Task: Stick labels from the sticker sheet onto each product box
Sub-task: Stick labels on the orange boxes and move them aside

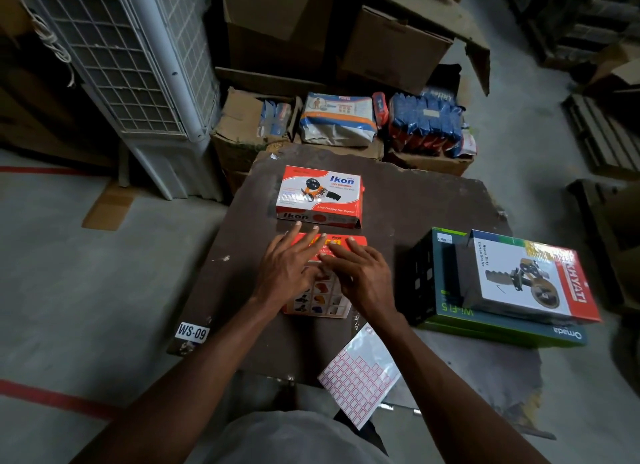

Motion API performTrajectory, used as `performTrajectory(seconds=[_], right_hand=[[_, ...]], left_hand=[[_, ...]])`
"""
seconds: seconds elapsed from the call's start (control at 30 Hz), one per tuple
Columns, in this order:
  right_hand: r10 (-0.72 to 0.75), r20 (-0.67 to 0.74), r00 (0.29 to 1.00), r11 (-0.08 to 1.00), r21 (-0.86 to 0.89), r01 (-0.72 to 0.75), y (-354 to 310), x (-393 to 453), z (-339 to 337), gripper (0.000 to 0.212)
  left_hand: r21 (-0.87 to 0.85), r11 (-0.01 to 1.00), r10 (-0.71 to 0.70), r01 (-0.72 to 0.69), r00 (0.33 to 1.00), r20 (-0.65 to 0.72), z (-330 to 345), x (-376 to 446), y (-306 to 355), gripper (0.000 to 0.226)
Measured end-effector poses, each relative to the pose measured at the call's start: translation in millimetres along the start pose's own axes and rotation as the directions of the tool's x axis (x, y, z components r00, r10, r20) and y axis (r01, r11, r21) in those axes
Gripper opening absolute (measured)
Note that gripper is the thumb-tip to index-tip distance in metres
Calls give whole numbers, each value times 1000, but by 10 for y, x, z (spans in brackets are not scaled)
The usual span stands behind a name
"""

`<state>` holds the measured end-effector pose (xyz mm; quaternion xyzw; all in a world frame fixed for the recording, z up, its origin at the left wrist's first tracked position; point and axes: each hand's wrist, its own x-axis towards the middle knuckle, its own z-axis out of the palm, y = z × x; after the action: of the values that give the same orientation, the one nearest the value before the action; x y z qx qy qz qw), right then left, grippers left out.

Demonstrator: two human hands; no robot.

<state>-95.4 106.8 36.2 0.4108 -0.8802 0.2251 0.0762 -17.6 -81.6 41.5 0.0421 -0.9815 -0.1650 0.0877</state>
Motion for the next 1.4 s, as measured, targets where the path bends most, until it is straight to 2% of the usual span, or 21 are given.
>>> performTrajectory(seconds=[0.13, 0.27, 0.37, 0.5, 0.57, 0.67, 0.73, 0.87, 0.97, 1.1, 1.2, 1.23, 1.3, 1.33, 1.4], right_hand=[[61, -37, 997, 994, 93, -57, 1, 10, -25, 39], [40, 65, 997, 999, -40, -37, -96, 96, -83, 54], [88, 176, 981, 990, -126, -66, -188, 102, -50, 63], [85, 205, 975, 981, -191, -45, -222, 84, -55, 67], [75, 214, 974, 978, -206, -30, -209, 105, -73, 67], [66, 240, 968, 974, -227, -10, -178, 134, -61, 78], [63, 267, 962, 973, -230, 0, -172, 152, -48, 83], [76, 318, 945, 962, -274, 15, -170, 193, -8, 89], [76, 315, 946, 962, -274, 14, -170, 208, -2, 85], [59, 350, 935, 966, -257, 35, -146, 237, -57, 81], [64, 379, 923, 971, -239, 30, -155, 241, -83, 84], [60, 388, 920, 973, -230, 33, -160, 237, -83, 84], [45, 397, 917, 977, -211, 43, -175, 221, -81, 85], [43, 394, 918, 979, -201, 41, -183, 211, -86, 87], [64, 372, 926, 983, -186, 7, -201, 215, -94, 92]], left_hand=[[-31, 1000, 1, -2, 999, -34, 34, -9, 0, 71], [-73, 997, 4, -9, 998, -66, 75, -8, -19, 64], [-156, 988, -26, 12, 996, -89, 107, -6, -49, 73], [-242, 966, -114, 90, 989, -89, 171, -35, -72, 84], [-271, 959, -117, 88, 989, -93, 193, -34, -96, 84], [-279, 958, -106, 73, 989, -105, 221, -54, -118, 83], [-307, 945, -148, 116, 985, -83, 230, -83, -96, 82], [-448, 883, -191, 141, 979, -69, 208, -109, -64, 83], [-522, 841, -223, 145, 971, -90, 210, -124, -60, 86], [-568, 808, -239, 154, 968, -77, 238, -173, -89, 102], [-672, 686, -344, 277, 938, 36, 306, -245, -173, 114], [-701, 634, -367, 327, 925, 100, 330, -268, -190, 114], [-715, 571, -388, 404, 900, 198, 427, -305, -227, 100], [-712, 564, -401, 418, 893, 206, 468, -317, -240, 91], [-719, 571, -411, 396, 896, 168, 499, -317, -242, 94]])
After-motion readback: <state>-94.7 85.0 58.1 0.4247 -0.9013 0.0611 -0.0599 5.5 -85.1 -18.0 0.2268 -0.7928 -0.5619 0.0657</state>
